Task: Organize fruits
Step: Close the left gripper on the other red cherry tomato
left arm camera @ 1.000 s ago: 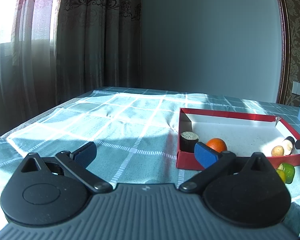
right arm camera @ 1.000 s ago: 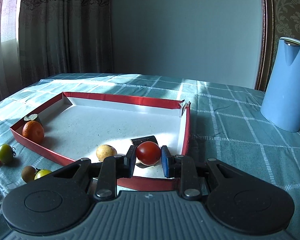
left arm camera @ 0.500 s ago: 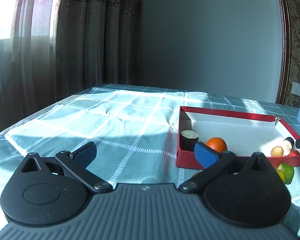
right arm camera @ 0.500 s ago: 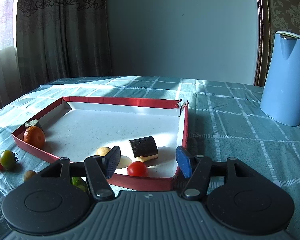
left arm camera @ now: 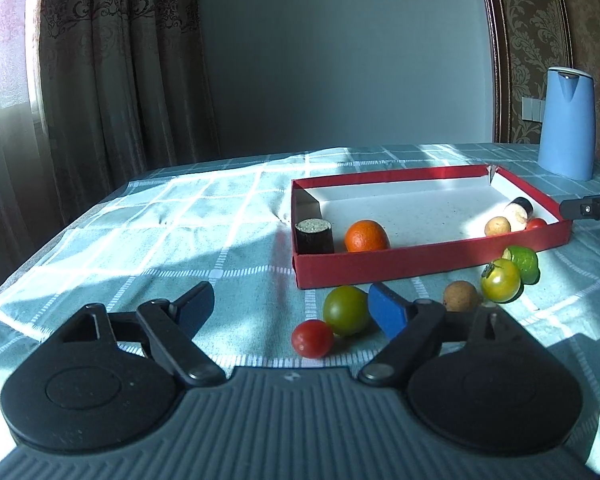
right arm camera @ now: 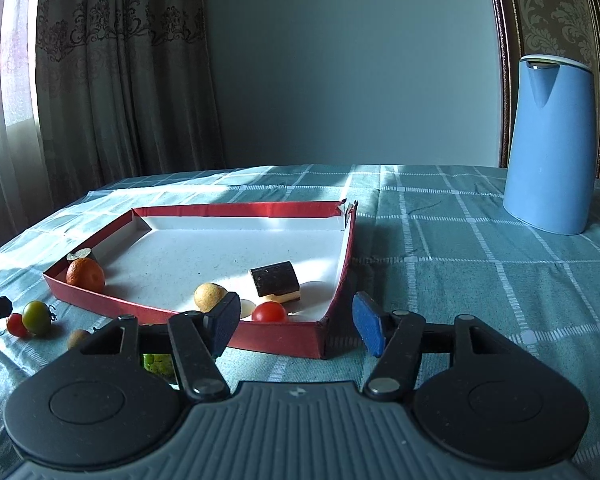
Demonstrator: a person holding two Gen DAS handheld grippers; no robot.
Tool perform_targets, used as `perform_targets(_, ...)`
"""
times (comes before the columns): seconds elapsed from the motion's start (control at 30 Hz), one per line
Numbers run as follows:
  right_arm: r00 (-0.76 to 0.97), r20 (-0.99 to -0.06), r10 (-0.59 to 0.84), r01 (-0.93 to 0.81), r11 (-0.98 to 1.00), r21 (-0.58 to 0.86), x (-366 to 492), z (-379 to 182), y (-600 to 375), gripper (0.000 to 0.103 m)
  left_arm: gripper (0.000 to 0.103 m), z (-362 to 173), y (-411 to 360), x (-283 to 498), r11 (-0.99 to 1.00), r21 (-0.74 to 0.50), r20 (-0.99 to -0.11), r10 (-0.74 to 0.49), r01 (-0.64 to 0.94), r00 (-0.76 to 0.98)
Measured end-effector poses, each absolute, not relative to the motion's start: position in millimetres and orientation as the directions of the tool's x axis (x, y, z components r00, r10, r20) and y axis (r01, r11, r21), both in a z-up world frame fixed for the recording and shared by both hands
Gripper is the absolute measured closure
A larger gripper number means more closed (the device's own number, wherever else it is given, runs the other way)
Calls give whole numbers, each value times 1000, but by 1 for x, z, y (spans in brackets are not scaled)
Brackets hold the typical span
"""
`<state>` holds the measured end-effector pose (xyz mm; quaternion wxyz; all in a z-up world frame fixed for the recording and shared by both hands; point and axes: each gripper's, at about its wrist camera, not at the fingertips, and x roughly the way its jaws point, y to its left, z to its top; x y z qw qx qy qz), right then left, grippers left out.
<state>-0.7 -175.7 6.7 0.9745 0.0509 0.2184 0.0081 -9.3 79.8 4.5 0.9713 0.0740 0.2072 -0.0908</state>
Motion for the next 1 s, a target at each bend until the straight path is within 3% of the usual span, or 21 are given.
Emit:
perform_targets(0.1, 905, -423, 44, -1, 995, 101, -2, 6, -174, 42, 29, 1, 80, -6, 964, 94, -451, -181, 248, 874)
perform_targets(0.17, 906, -420, 49, -7, 995, 101, -3, 5, -173, 42, 53, -2, 79, -1, 960, 84, -488, -195, 268, 851)
perform_targets(0.23, 905, -422, 56, -12, 994, 107, -3, 5, -174, 42, 67, -5, 80, 3, 958, 67, -509, -208, 280, 835)
perform_targets(0.8, 908, -414, 70, -26, 994, 110, -3, 2, -173, 42, 69, -8, 83, 0, 949, 48, -535, -239, 311, 810)
perform_targets(1.0, 906, -417, 71, -31, 994, 101, -3, 1, -171, 42, 82, -8, 86, 0, 959, 38, -525, -220, 280, 822)
